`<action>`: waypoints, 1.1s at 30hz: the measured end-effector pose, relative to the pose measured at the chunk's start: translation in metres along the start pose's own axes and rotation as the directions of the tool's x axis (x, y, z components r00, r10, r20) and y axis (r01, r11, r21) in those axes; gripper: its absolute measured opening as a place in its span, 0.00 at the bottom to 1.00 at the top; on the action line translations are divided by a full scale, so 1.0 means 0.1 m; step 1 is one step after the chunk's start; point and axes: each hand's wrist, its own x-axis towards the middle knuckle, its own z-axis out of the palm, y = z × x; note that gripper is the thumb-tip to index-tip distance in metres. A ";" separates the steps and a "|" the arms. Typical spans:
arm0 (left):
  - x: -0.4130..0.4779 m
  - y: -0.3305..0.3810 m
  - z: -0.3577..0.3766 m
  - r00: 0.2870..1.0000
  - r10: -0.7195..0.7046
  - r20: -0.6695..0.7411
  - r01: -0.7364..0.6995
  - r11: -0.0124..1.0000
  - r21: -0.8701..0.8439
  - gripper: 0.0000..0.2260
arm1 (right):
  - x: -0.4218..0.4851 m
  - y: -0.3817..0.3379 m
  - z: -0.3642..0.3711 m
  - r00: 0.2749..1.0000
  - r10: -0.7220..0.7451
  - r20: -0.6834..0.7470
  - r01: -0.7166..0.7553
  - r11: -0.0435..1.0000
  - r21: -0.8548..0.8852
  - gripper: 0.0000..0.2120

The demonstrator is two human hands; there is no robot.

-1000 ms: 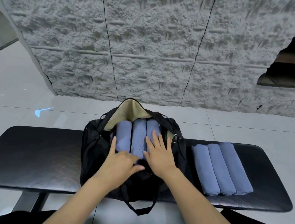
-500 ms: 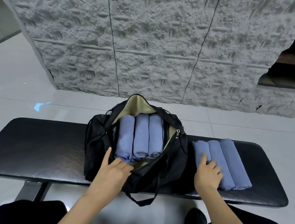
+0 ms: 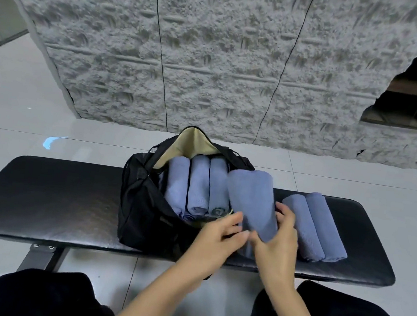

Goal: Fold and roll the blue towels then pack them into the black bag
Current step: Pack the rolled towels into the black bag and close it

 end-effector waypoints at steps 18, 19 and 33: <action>0.07 0.20 -0.58 0.951 -0.218 -0.220 0.121 0.915 -0.385 0.16 | 0.03 -0.29 -0.08 0.700 -0.539 0.469 0.670 0.722 -0.171 0.30; 0.07 0.19 -0.62 0.953 -0.201 -0.228 0.102 0.918 -0.383 0.19 | 0.08 -0.31 -0.13 0.706 -0.497 0.504 0.601 0.797 -0.056 0.26; 0.28 0.21 -0.79 0.960 -0.197 -0.199 0.155 0.965 -0.210 0.22 | 0.58 -0.36 -0.10 0.246 0.060 0.967 -0.234 0.972 -0.001 0.23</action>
